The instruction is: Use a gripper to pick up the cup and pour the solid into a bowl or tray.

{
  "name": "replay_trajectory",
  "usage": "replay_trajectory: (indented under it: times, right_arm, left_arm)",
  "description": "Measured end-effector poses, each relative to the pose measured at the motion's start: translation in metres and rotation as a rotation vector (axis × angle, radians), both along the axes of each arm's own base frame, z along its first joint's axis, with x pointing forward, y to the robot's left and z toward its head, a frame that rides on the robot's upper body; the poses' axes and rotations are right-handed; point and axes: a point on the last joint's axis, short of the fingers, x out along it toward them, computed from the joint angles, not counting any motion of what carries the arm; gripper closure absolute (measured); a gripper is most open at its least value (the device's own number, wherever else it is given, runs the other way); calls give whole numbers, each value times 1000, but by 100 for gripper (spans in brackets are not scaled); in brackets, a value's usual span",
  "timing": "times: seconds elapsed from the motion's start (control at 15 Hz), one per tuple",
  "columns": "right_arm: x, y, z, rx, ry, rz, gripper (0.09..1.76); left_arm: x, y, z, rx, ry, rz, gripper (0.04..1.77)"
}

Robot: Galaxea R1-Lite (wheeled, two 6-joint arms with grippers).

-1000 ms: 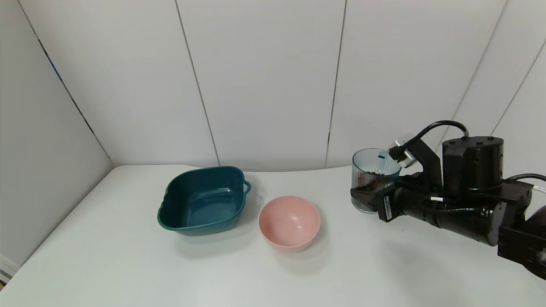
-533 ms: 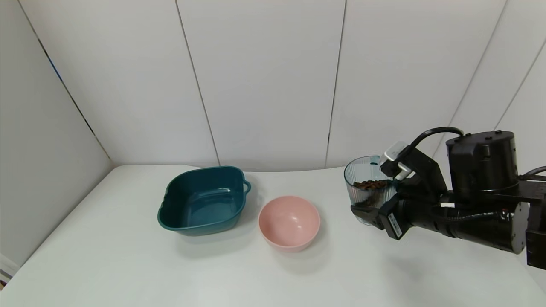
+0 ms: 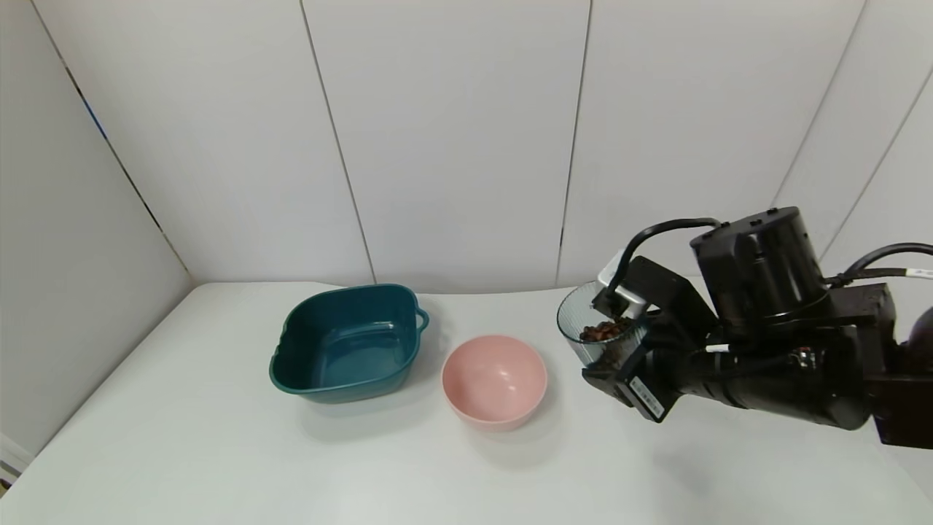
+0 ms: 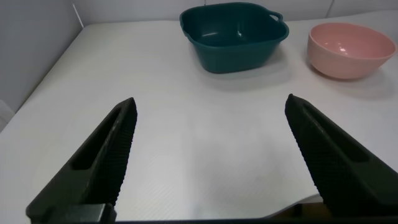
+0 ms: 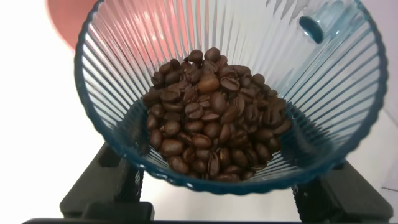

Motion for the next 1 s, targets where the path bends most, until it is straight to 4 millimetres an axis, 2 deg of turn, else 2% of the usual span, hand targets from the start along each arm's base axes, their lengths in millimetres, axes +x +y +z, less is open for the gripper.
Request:
replay_trajectory:
  times: [0.6, 1.0]
  right_arm:
    - [17, 59, -20, -246, -45, -54, 53]
    - [25, 77, -37, -439, -53, -97, 53]
  left_arm:
    - [0, 0, 0, 0, 0, 0, 9]
    - [0, 0, 0, 0, 0, 0, 9]
